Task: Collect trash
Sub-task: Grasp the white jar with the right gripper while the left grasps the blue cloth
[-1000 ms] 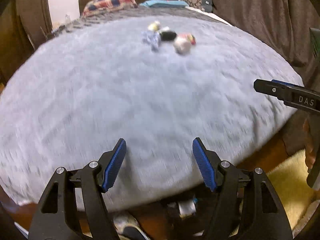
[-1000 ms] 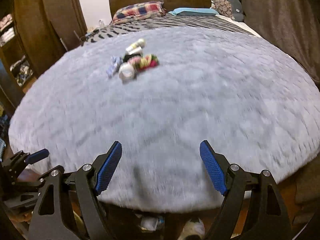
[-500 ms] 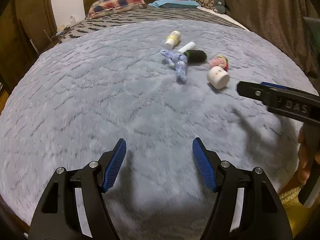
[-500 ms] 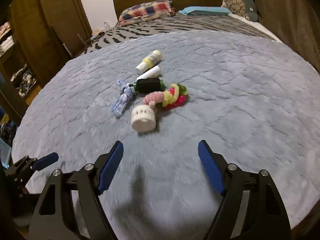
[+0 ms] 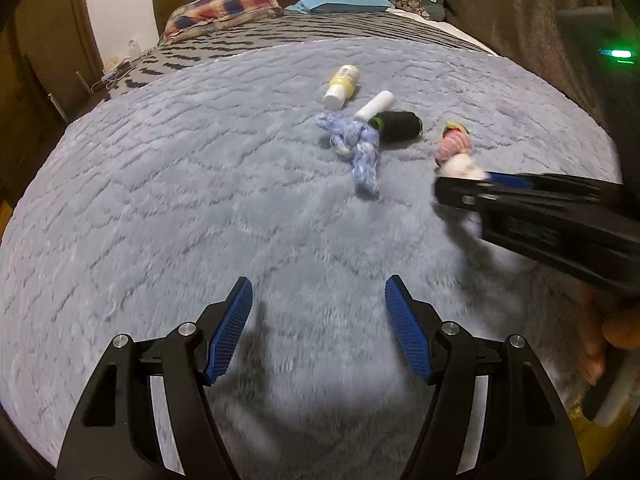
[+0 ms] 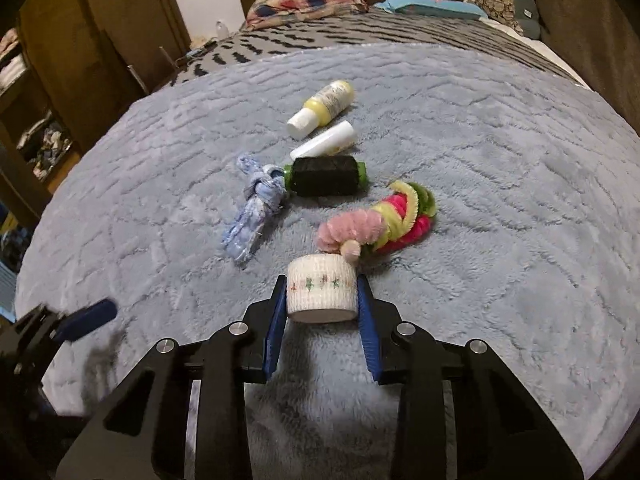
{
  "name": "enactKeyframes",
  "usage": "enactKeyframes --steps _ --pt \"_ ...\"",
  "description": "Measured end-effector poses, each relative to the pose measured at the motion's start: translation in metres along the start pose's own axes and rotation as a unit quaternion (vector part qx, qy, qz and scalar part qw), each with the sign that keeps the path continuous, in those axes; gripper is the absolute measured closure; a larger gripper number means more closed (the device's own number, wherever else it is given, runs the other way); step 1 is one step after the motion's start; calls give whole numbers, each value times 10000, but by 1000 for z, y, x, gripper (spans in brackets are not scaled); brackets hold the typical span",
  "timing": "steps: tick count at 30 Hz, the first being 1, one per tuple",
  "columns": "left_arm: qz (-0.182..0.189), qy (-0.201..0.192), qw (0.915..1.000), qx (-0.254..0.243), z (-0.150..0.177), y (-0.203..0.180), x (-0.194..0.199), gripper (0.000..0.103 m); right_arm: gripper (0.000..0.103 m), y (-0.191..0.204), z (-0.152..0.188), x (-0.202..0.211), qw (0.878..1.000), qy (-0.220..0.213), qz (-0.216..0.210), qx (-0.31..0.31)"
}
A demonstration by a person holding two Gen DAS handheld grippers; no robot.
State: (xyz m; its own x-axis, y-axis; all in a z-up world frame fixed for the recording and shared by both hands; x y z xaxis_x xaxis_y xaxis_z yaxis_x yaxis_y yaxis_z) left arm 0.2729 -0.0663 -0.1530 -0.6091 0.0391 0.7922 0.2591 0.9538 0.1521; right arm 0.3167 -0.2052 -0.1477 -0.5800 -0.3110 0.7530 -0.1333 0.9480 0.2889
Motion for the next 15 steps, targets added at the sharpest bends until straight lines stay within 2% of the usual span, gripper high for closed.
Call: enactKeyframes --steps 5,10,15 --pt "74 -45 10000 12 -18 -8 -12 39 69 -9 -14 39 9989 -443 141 51" --pt "214 -149 9997 -19 -44 -25 -23 39 69 -34 -21 52 9979 -580 212 -176" --pt "222 -123 9996 132 -68 -34 -45 52 69 -46 -17 52 9979 -540 237 -270"
Point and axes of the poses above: each gripper's, at about its wrist camera, not at the fingertips, and x roughly against the way its jaws point, y to its left, z to its underside, the point moved 7 cm from there along -x, roughly the way its jaws point, and after that the axes turned 7 degrees about -z, right-handed, at the moved point
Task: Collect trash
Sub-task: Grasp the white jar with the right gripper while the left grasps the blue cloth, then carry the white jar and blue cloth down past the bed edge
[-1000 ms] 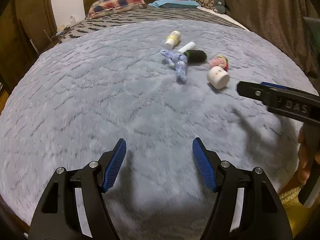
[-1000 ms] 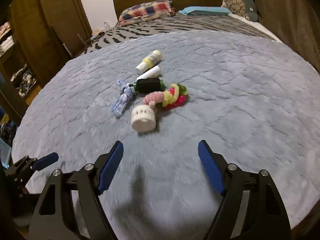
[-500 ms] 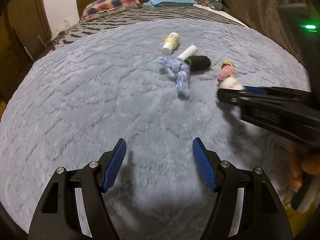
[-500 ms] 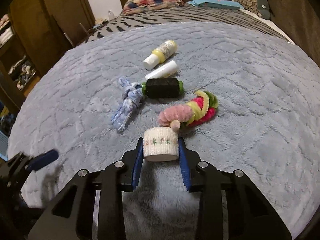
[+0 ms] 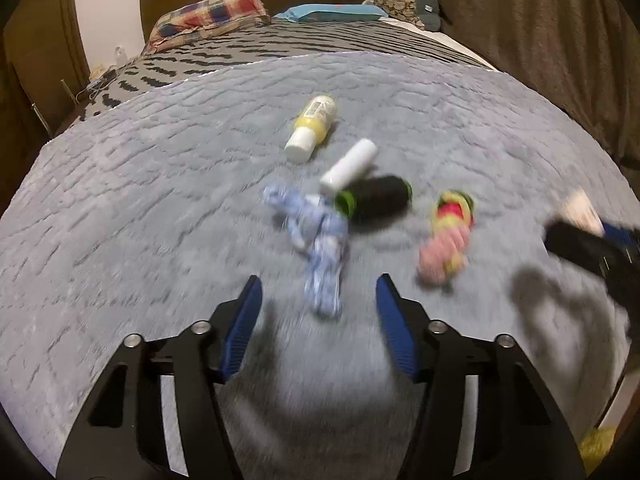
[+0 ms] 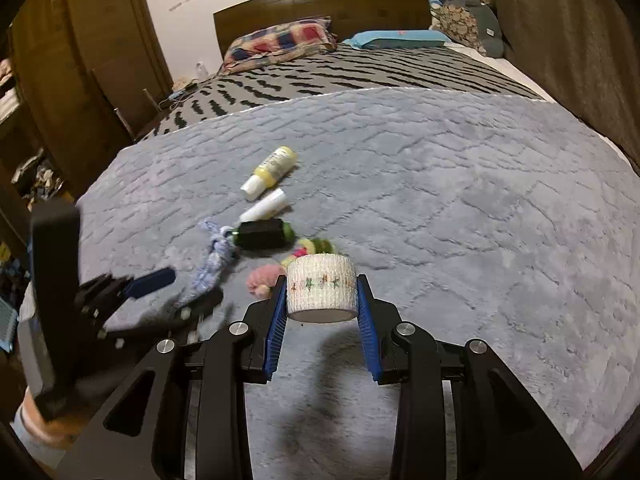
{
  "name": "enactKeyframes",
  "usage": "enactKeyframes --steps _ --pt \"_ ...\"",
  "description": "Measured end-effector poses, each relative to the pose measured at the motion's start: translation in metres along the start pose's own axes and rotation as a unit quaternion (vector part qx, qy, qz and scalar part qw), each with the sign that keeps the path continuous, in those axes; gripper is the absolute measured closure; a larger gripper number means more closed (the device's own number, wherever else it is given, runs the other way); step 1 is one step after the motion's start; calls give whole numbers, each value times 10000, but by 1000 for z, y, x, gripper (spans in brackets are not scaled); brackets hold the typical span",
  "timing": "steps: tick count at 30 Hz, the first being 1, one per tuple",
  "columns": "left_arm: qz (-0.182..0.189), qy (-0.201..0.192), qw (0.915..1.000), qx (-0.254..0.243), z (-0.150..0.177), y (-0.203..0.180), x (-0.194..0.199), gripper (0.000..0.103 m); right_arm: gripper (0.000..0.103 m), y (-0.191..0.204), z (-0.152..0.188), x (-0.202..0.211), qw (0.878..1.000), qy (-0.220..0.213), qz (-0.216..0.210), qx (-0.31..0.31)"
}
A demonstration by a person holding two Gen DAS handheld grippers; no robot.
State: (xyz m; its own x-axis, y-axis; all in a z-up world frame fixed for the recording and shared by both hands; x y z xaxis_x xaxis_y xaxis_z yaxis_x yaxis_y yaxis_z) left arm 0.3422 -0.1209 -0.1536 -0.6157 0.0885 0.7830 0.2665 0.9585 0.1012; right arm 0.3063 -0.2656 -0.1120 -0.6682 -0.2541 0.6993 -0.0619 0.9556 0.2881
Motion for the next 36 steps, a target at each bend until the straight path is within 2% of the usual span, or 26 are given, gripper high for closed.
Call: enactKeyframes --steps 2,5,9,13,23,30,33,36 --pt "2 29 10000 28 -5 -2 -8 59 69 -2 3 -1 10000 38 9 19" --pt "23 137 9999 3 -8 -5 -20 82 69 -6 7 -3 10000 89 14 24" --pt "92 165 9998 0 -6 -4 -20 92 69 -9 13 0 9999 124 10 27" --pt "111 116 9999 -7 2 2 -1 93 69 -9 19 8 9999 104 -35 37" --pt "172 -309 9990 -271 50 9 97 94 69 19 46 68 9989 -112 -226 391" --pt "491 -611 9967 -208 114 -1 167 94 69 40 93 120 9969 -240 -435 606" --pt "743 -590 9954 -137 148 -12 184 94 69 46 116 130 9967 -211 -502 601" --pt "804 -612 9946 -244 175 -24 197 94 69 49 145 135 9969 -152 -441 626"
Point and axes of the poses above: each gripper's, at about its wrist camera, not at the fingertips, and x roughly against the way its jaws point, y to its left, z to its underside, the point moved 7 cm from there along -x, roughly the way its jaws point, and after that the axes turned 7 degrees about -z, right-handed, at the moved point
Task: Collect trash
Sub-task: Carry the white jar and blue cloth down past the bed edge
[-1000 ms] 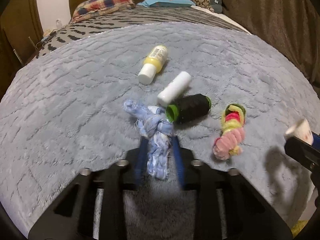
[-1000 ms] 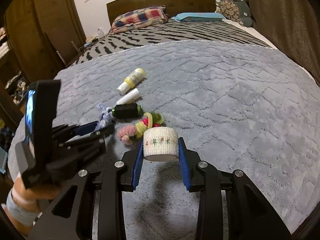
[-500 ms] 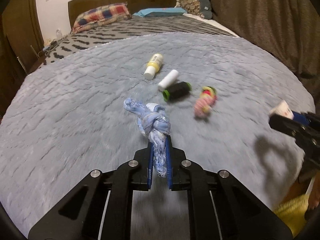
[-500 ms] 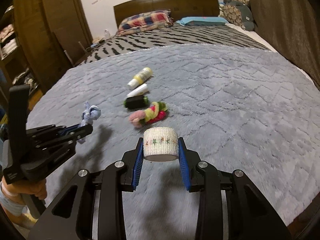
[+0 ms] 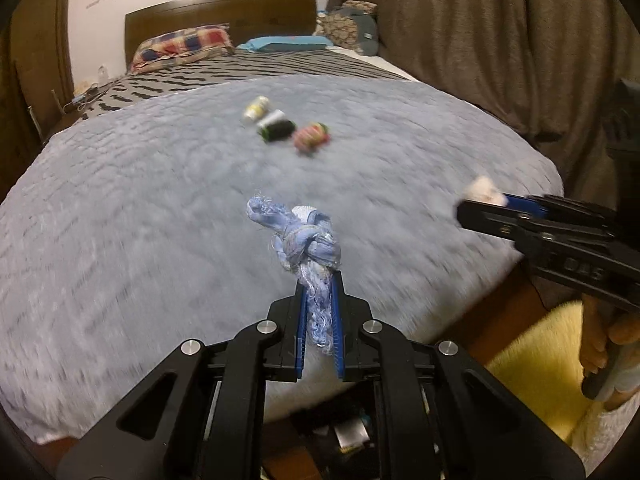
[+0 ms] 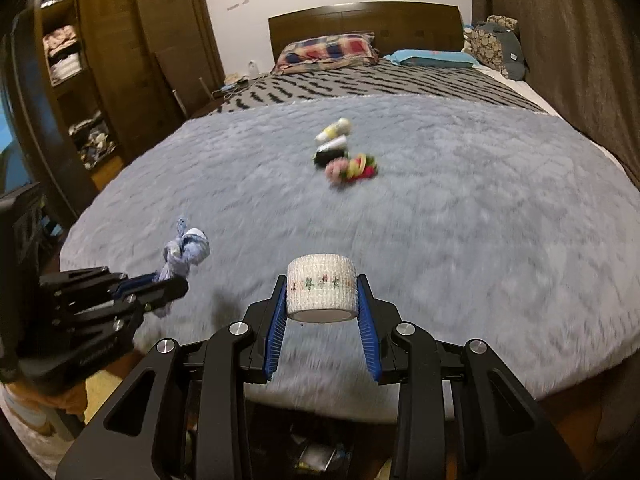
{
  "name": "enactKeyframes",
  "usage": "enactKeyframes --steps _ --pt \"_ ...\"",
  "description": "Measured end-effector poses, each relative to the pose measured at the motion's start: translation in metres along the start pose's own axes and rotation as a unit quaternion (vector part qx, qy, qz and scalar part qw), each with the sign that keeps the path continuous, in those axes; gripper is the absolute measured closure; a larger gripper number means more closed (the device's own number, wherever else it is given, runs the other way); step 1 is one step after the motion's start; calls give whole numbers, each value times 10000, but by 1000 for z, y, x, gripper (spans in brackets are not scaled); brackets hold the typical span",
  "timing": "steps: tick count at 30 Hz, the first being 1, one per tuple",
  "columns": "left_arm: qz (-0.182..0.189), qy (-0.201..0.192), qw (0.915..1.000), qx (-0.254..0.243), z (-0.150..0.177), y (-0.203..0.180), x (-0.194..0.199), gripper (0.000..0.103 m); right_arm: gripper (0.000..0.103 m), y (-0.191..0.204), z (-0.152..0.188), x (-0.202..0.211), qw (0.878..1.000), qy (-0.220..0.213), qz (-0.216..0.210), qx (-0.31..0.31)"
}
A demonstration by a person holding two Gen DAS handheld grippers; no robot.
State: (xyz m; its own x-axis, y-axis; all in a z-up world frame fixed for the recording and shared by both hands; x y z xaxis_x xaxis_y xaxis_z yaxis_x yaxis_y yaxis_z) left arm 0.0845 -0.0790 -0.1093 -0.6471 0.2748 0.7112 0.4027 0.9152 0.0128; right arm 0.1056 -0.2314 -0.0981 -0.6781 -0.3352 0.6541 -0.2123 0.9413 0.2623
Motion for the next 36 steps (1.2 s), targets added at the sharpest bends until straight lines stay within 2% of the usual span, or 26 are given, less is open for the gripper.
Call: enactKeyframes --steps 4,8,14,21,24,28,36 --pt "52 49 9999 -82 32 -15 16 94 69 4 42 -4 9995 288 -13 -101" --pt "167 343 9993 3 66 -21 16 94 69 4 75 -8 9984 528 21 -213" --pt "302 978 9946 198 115 -23 -11 94 69 1 122 -29 9936 1050 15 -420" --pt "409 1763 9830 314 173 -28 -61 94 69 -6 168 -60 9851 1603 92 -615" --pt "368 2024 9782 289 191 -28 -82 94 69 -9 185 -75 9810 1818 158 -658" --pt "546 2286 9711 426 206 -32 -98 94 69 -12 205 -93 9746 2079 121 -827" --pt "565 2549 9640 510 224 -32 -119 93 69 -10 233 -120 9639 2501 74 -914"
Point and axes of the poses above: each gripper's, at about its wrist camera, not at the fingertips, and x roughly against the way its jaws point, y to its left, z to its underside, the point moved 7 cm from there along -x, roughly the way its jaws point, and after that the axes turned 7 degrees about -z, right-handed, at the moved point
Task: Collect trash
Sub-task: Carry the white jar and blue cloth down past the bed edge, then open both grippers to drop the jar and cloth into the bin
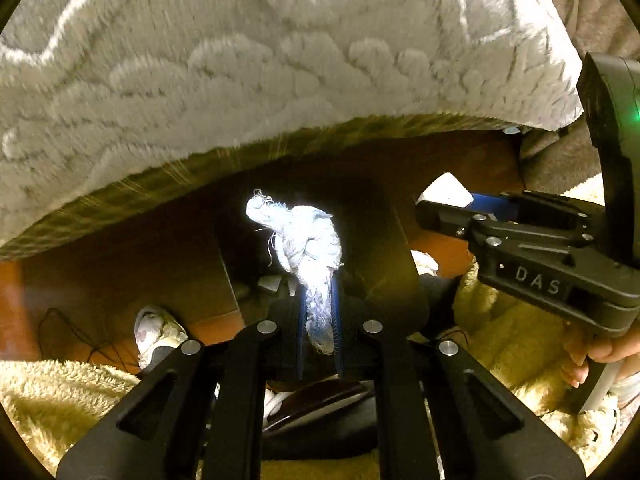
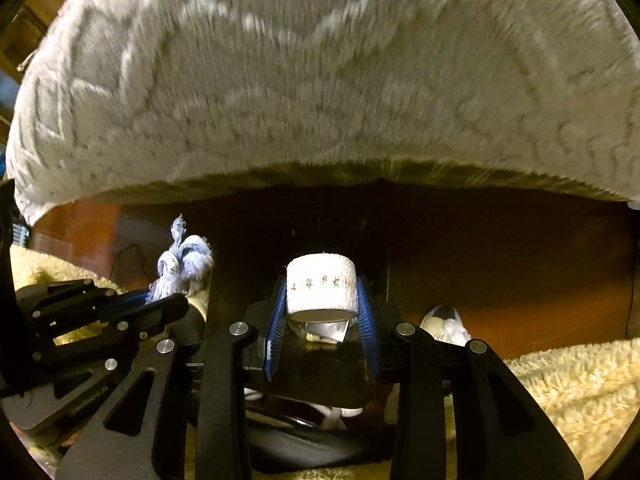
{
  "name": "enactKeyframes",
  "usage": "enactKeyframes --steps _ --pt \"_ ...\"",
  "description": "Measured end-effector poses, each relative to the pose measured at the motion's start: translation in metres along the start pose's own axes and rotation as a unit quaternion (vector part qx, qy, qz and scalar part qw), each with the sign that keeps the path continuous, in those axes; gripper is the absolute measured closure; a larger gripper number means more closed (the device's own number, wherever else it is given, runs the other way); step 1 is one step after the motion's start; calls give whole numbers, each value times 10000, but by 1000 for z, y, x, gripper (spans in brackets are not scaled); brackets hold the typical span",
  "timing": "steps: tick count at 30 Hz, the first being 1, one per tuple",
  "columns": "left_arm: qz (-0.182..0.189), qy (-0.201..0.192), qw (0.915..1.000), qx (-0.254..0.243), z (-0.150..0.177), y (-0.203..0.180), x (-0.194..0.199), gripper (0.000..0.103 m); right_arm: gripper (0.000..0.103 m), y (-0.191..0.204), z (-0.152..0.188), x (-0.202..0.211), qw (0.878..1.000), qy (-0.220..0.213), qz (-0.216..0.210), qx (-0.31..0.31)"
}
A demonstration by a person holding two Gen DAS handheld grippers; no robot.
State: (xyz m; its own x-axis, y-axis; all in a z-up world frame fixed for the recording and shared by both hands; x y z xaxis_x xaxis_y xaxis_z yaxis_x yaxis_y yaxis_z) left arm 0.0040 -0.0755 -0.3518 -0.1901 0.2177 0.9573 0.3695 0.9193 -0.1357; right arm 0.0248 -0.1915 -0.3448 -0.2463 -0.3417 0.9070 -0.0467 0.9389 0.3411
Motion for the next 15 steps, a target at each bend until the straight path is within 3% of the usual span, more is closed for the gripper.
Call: enactKeyframes --steps 6,15 --pt "85 257 9996 -107 8 -9 -17 93 69 1 2 -14 9999 117 -42 -33" --pt "3 93 9998 -171 10 -15 -10 92 68 -1 4 -21 9996 155 -180 -140"
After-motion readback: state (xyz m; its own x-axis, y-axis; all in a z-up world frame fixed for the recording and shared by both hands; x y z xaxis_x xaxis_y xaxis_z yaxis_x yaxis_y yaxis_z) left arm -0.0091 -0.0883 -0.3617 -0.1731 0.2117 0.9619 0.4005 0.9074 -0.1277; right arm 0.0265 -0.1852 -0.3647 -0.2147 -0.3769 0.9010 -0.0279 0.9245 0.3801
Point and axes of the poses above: each gripper's, at about its wrist camera, not at the fingertips, and x roughly against the way its jaws point, y to its left, z to its underside, the point moved 7 cm from there along -x, roughly the way its jaws point, and after that the axes turned 7 degrees about -z, right-handed, at the moved point
